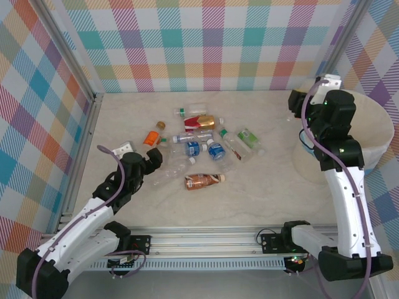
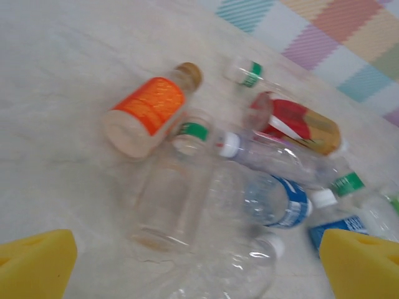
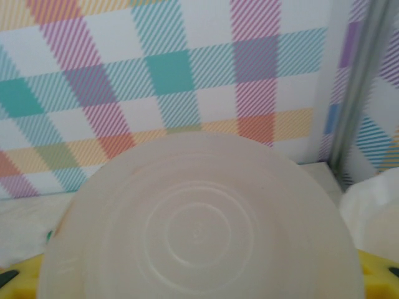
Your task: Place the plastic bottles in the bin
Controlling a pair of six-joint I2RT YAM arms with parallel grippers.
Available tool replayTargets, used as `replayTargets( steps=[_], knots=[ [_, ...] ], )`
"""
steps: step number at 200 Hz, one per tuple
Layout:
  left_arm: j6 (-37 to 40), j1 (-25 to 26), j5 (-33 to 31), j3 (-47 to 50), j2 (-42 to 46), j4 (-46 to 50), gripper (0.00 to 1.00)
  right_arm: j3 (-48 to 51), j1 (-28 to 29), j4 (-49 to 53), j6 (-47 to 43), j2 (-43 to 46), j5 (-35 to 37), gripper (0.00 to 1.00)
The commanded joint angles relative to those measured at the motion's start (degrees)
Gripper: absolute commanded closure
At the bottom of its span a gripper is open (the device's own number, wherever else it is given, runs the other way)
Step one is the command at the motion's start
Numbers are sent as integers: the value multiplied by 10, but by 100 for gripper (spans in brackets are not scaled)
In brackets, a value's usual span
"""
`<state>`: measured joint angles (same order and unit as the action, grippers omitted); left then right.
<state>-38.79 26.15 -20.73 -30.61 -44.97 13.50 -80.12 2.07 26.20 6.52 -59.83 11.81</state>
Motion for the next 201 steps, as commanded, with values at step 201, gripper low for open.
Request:
replayTargets(
  steps=[201],
  knots=[
    [-38, -164, 209, -38, -188, 81, 0, -45, -261, 171, -1, -224, -144, 35]
  ],
)
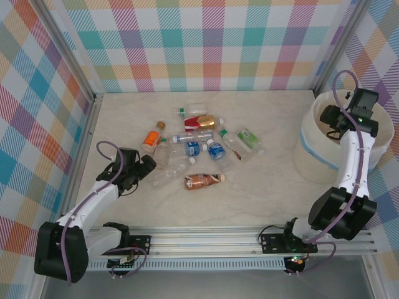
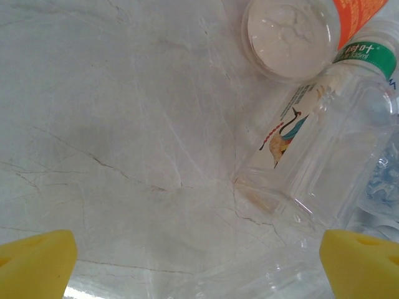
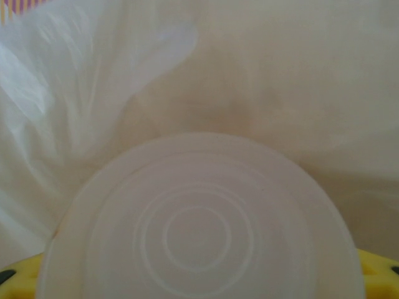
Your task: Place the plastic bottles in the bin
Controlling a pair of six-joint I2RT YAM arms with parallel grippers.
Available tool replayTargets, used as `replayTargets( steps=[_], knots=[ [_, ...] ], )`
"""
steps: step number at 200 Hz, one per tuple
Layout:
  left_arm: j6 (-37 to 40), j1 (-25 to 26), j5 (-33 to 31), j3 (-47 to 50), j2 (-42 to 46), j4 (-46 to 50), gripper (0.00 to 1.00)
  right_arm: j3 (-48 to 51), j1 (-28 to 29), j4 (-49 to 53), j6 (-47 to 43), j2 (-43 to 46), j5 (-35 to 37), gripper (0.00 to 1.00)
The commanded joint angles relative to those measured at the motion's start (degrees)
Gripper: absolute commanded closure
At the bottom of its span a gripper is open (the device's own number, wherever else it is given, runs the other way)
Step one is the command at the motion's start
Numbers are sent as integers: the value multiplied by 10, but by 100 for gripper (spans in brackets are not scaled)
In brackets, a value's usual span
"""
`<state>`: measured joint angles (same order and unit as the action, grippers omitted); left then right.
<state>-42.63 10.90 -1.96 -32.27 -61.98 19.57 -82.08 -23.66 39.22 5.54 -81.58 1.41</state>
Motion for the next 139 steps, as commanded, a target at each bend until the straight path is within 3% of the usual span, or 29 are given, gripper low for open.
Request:
replayTargets(
  steps=[1, 19, 56, 81, 114, 139],
  knots=[
    [0, -12, 21, -22, -19, 21, 0, -26, -3, 42, 9, -6, -41, 34],
    [7, -13, 34, -26, -34, 17, 0, -33, -2, 54, 8, -9, -52, 20],
    [28, -13, 72, -35, -43, 4, 0, -41, -2, 58, 8, 17, -58, 8],
    [54, -13, 114, -36, -47, -17, 0, -39, -2, 57, 16, 43, -65, 3],
    [77, -13, 115, -48, -66, 4, 0, -33, 3, 45, 33, 78, -88, 0],
    [84, -11, 169, -39, -74, -31, 0, -37, 10, 45, 46, 97, -87, 0]
  ],
)
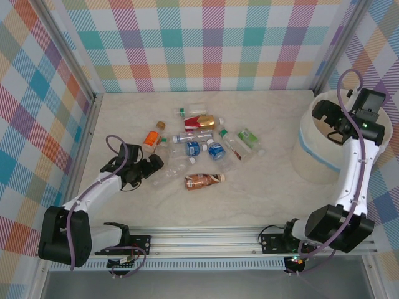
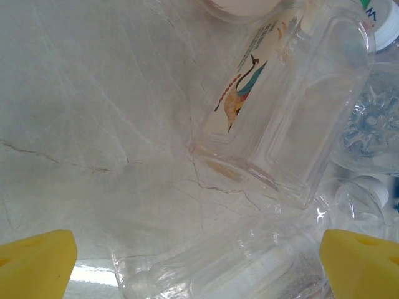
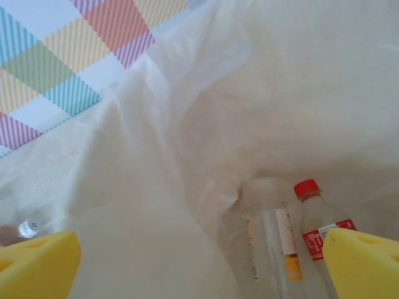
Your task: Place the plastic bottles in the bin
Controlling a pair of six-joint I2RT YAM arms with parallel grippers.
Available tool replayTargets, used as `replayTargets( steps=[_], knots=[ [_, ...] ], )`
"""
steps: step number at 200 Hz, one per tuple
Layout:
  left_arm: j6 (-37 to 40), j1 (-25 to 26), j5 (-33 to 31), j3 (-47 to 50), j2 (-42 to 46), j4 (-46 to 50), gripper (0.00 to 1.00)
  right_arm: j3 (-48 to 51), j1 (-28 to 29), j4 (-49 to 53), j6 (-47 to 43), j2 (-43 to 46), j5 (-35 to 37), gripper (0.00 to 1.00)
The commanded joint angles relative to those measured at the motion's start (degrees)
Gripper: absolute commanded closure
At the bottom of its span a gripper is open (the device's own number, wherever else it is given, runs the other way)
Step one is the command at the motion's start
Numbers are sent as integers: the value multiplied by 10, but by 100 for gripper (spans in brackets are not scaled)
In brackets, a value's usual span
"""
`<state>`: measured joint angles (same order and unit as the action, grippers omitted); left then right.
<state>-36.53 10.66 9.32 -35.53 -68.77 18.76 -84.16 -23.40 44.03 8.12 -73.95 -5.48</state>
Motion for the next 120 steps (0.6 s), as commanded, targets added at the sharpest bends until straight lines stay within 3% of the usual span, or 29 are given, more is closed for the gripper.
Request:
replayTargets(
  steps=[1, 32, 63, 89, 120],
  knots=[
    [23, -9, 59, -6, -5, -23, 0, -17, 8, -3, 21, 22, -18, 0],
    [46, 13, 88, 9, 0, -85, 0, -8, 23, -22, 48, 65, -47, 0],
    [78, 49, 72, 14, 8, -72, 0, 12, 44, -67, 83, 110, -182, 0],
    [102, 89, 24, 14, 18, -39, 0, 50, 102, -129, 95, 151, -274, 0],
    [103, 129, -23, 7, 14, 18, 0, 100, 206, -191, 99, 189, -293, 0]
  ],
)
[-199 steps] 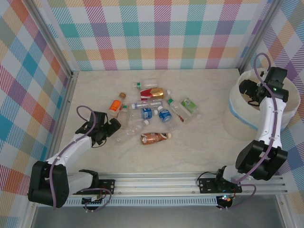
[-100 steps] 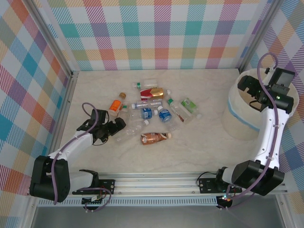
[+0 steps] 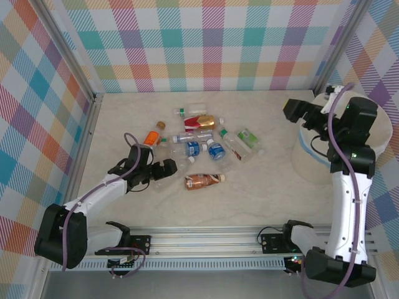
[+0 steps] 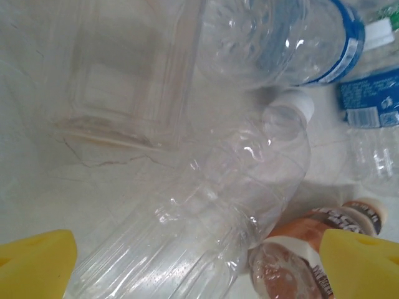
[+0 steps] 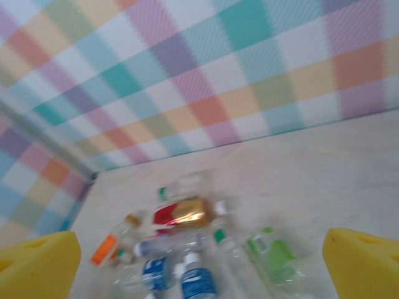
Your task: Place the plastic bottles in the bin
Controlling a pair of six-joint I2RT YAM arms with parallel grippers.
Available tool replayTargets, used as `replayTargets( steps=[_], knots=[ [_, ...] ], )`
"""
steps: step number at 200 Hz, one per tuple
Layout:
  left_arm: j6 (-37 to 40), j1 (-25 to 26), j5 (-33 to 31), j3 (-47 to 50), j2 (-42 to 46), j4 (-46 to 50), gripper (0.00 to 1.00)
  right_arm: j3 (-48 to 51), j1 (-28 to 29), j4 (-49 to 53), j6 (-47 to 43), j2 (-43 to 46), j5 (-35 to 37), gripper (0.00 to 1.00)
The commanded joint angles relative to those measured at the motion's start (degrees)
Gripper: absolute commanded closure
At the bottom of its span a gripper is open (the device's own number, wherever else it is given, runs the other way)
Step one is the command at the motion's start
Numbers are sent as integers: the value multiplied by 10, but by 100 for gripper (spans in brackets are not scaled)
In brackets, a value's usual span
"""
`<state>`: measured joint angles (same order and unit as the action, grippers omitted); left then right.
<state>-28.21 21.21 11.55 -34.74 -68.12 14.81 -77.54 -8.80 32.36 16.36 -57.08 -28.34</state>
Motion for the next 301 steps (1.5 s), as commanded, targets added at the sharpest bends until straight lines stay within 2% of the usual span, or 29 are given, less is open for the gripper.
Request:
replayTargets(
  steps=[1, 33, 64, 100, 135, 190, 226, 301],
  knots=[
    [19, 24, -47, -1, 8, 59, 0, 36, 63, -77, 18, 21, -65, 0],
    [16, 70, -87, -4, 11, 113, 0, 100, 173, -148, 27, 34, -53, 0],
    [1, 125, -113, 4, 22, 127, 2, 148, 272, -198, 13, 20, 7, 0],
    [7, 146, -152, 5, 22, 131, 7, 185, 350, -250, -6, -20, 79, 0],
    [15, 172, -184, 28, 19, 71, 10, 187, 371, -284, 3, -60, 93, 0],
    [36, 177, -160, 19, -40, 60, 18, 198, 375, -288, 18, -67, 163, 0],
    [42, 177, -156, 3, -64, 75, 44, 203, 375, -290, 24, -68, 184, 0],
    [55, 177, -100, 10, 23, 45, 60, 200, 375, -272, 26, -58, 237, 1]
  ],
)
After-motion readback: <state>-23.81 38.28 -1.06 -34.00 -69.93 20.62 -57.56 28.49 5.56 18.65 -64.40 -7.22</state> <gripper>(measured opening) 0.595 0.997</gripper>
